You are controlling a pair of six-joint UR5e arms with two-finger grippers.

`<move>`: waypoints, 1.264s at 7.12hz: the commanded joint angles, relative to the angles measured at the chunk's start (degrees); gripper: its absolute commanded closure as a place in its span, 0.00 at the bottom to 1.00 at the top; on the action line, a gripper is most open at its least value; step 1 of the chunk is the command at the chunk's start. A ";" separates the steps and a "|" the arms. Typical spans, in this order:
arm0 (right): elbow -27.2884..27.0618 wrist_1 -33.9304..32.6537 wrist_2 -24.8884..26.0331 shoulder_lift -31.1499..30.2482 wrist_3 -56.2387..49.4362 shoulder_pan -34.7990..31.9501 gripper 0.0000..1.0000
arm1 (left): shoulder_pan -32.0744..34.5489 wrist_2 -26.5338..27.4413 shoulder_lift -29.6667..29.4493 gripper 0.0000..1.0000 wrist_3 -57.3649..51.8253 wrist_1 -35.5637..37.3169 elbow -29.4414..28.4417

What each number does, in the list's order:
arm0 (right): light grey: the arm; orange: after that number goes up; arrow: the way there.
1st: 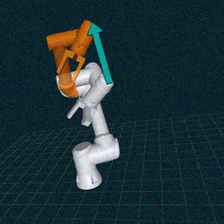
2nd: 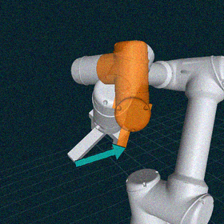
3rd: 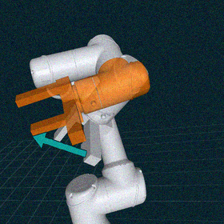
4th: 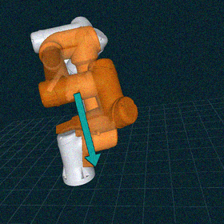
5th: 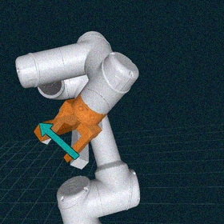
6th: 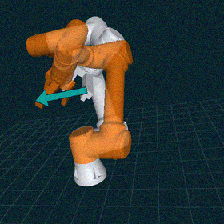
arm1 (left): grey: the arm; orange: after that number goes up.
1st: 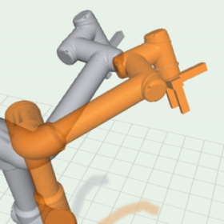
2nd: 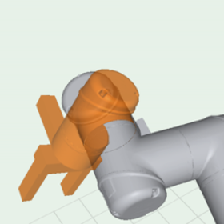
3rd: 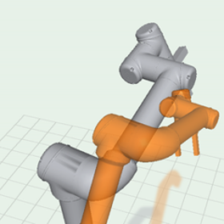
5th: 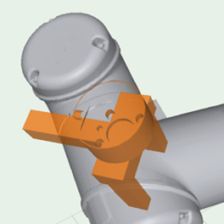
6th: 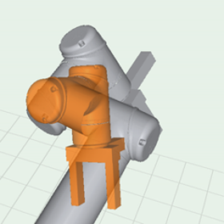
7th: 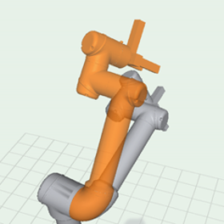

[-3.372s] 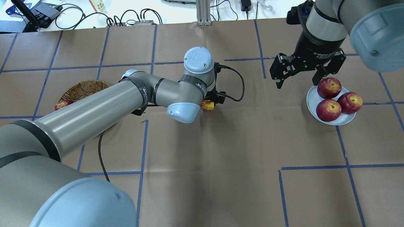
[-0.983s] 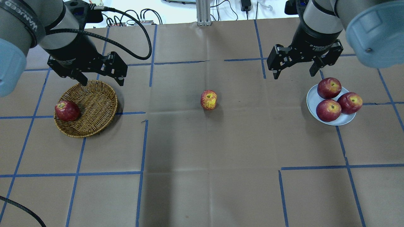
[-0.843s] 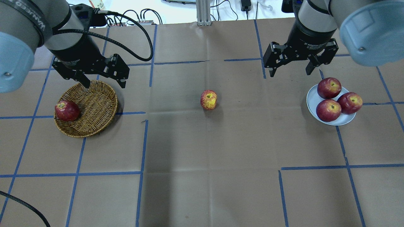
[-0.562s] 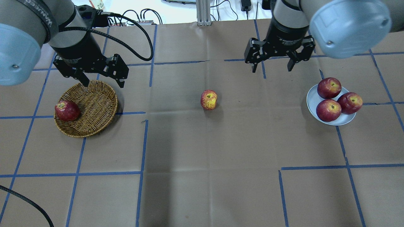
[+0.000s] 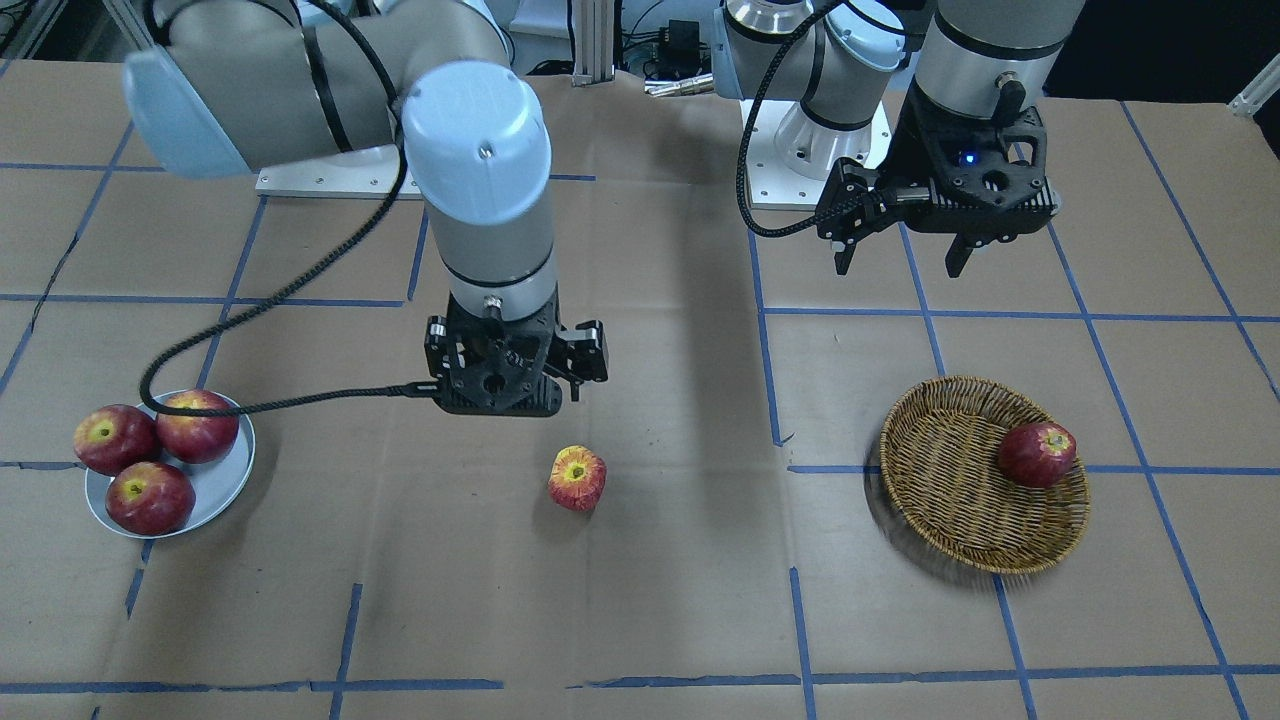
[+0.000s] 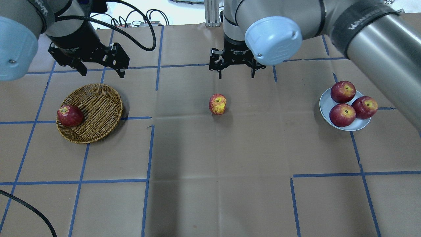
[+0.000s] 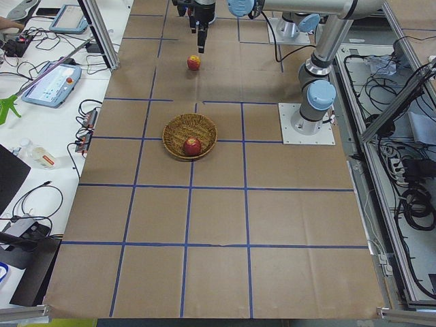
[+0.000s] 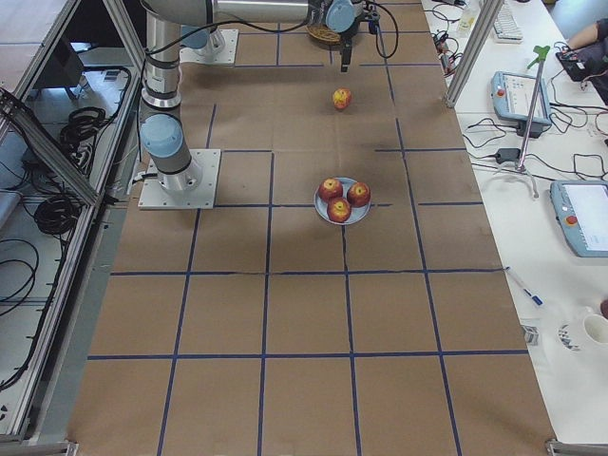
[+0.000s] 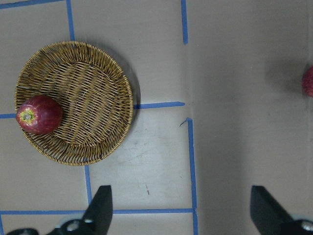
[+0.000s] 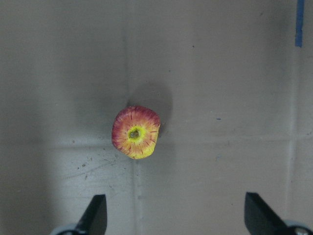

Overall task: Transfer apple from basket to plate
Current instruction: 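Reach the right gripper to the apple at table center and grasp it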

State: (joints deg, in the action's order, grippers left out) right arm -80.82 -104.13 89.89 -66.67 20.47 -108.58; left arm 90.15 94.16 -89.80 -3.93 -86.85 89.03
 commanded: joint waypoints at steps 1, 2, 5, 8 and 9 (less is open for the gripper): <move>-0.30 -7.63 0.11 7.14 2.64 -2.33 0.00 | 0.03 0.58 -0.12 0.01 -0.02 0.62 1.14; -1.69 -11.24 0.20 9.43 2.65 -3.47 0.00 | -0.06 0.24 -0.29 0.01 0.07 0.63 1.06; -9.17 -21.99 1.68 10.25 1.77 -2.87 0.00 | 0.03 0.15 -0.12 0.01 0.07 -0.25 1.50; -9.09 -22.00 3.63 11.91 1.85 -2.96 0.00 | 0.03 0.14 -0.29 0.01 -0.02 -0.95 1.59; -8.74 -22.00 3.63 12.18 1.86 -2.96 0.05 | 0.03 0.06 -0.29 0.01 -0.11 -1.04 1.68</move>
State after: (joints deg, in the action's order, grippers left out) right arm -89.83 -126.09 93.43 -55.10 22.30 -111.53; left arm 90.18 94.29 -90.05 -3.95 -87.71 90.62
